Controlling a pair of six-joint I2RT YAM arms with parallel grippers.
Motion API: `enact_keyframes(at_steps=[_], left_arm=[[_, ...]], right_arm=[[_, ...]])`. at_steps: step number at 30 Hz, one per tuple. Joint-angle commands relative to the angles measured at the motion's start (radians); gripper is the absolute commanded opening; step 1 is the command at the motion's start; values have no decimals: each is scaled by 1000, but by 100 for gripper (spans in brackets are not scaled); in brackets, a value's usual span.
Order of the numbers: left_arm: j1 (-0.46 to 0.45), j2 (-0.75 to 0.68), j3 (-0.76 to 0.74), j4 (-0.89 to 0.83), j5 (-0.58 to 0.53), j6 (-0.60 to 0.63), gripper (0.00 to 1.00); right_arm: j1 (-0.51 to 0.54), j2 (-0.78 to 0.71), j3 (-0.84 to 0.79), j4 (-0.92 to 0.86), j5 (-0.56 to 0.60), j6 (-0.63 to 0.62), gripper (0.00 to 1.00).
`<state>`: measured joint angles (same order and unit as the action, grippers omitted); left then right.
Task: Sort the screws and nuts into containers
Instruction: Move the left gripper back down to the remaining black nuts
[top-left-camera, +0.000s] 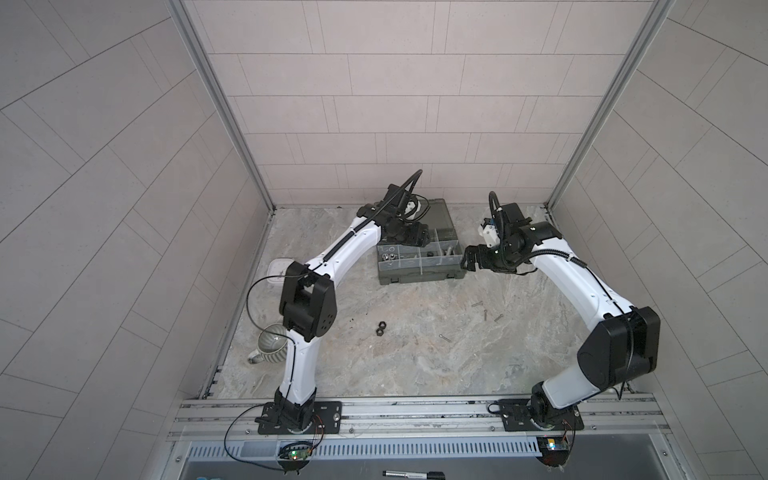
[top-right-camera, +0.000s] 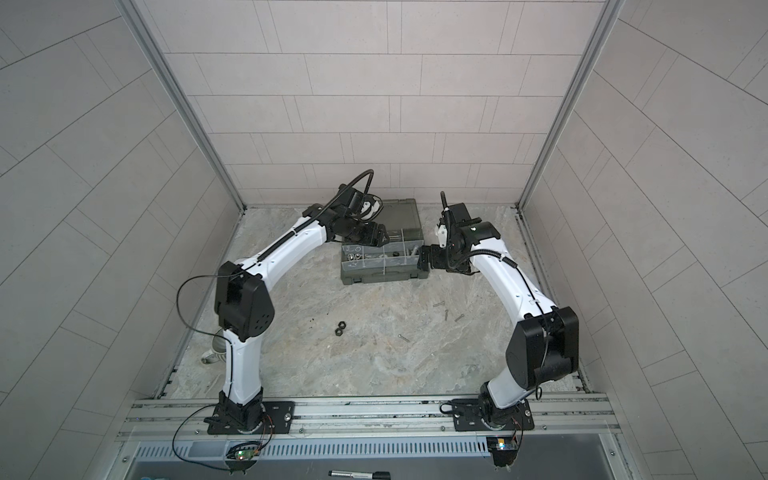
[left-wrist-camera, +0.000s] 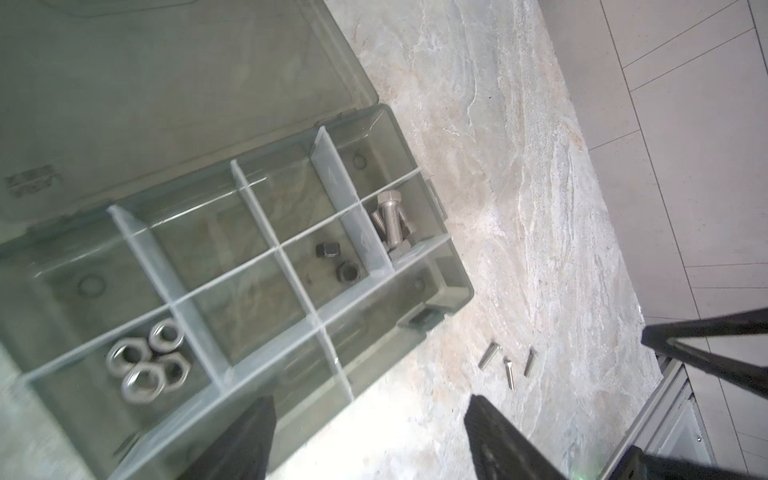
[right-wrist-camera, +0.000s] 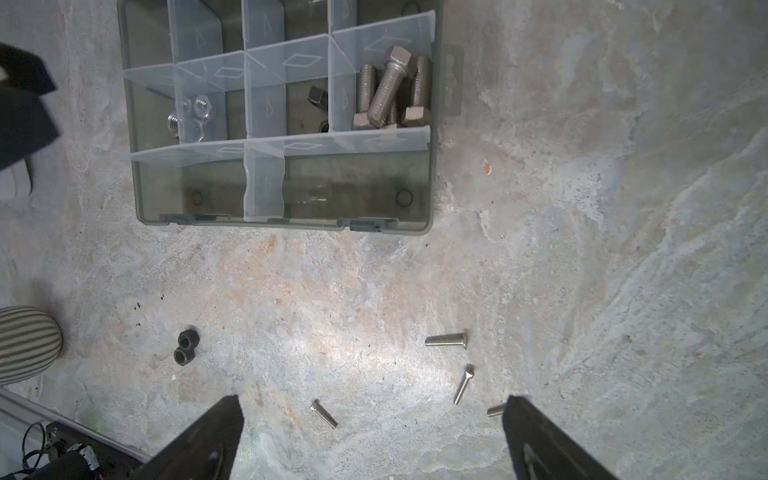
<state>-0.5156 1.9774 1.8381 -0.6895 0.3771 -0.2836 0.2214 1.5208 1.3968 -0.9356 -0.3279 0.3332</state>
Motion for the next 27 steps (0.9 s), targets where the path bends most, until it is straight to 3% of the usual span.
enact_keyframes(at_steps=[1, 7, 12, 21, 27], left_arm=[[-1, -102, -193, -39, -79, 9, 78], [-23, -314, -527, -67, -215, -12, 75], [-36, -420, -690, -81, -243, -59, 73], [-161, -446, -826, -36, -330, -119, 69], [-181, -423, -870, 23, -335, -134, 65]], right_arm=[[22, -79, -60, 19, 0, 13, 99], [99, -173, -161, 27, 12, 29, 99], [165, -249, -232, 30, 30, 42, 99], [208, -390, -335, 25, 36, 64, 99], [216, -449, -357, -14, 57, 77, 99]])
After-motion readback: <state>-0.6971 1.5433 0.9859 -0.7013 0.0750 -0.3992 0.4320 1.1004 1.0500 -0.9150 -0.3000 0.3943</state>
